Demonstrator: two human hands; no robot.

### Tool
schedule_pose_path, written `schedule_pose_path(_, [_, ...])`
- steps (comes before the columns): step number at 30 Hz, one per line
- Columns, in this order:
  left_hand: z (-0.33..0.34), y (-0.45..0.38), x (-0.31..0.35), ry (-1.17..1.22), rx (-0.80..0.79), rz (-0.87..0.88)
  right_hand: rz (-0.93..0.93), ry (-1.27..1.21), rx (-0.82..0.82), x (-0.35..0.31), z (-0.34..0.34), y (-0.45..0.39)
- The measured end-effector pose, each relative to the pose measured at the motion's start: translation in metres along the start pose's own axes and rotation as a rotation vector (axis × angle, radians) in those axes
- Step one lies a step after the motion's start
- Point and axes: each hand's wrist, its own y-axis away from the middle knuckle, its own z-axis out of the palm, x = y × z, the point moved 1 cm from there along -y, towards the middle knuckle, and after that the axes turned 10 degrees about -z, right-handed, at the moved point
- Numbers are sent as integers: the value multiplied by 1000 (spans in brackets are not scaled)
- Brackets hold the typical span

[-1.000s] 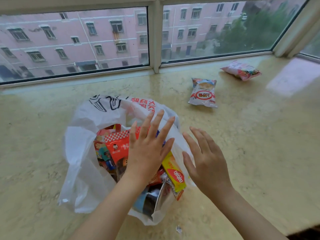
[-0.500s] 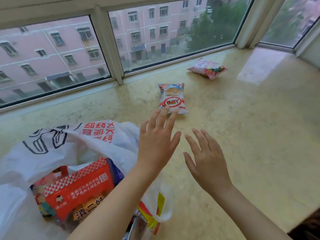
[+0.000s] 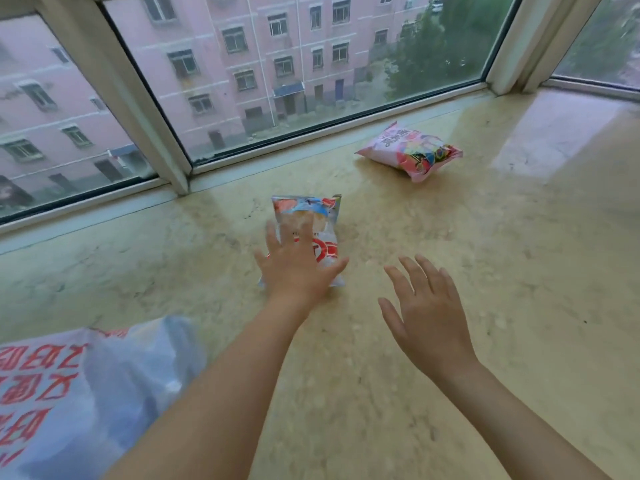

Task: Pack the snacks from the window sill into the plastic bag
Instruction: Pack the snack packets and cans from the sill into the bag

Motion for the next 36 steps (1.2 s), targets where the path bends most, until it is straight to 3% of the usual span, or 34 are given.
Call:
schedule_pose_path(5, [25,-39,7,103,-70,-154,29,-16,0,27,31,-31])
schedule_pose_path(17, [52,-78,44,40,161,39,100,14,39,65,71,-79])
schedule_pose_path(26, [54,-123,63,53,172,64,90,83,108,99,88,-157])
schedule_pose_path(30, [51,-142,67,77,162,92,126,112,47,123,98,-195])
schedule_pose_path(36, [50,-149,70,65,170,104,228,94,-177,143,97,-226])
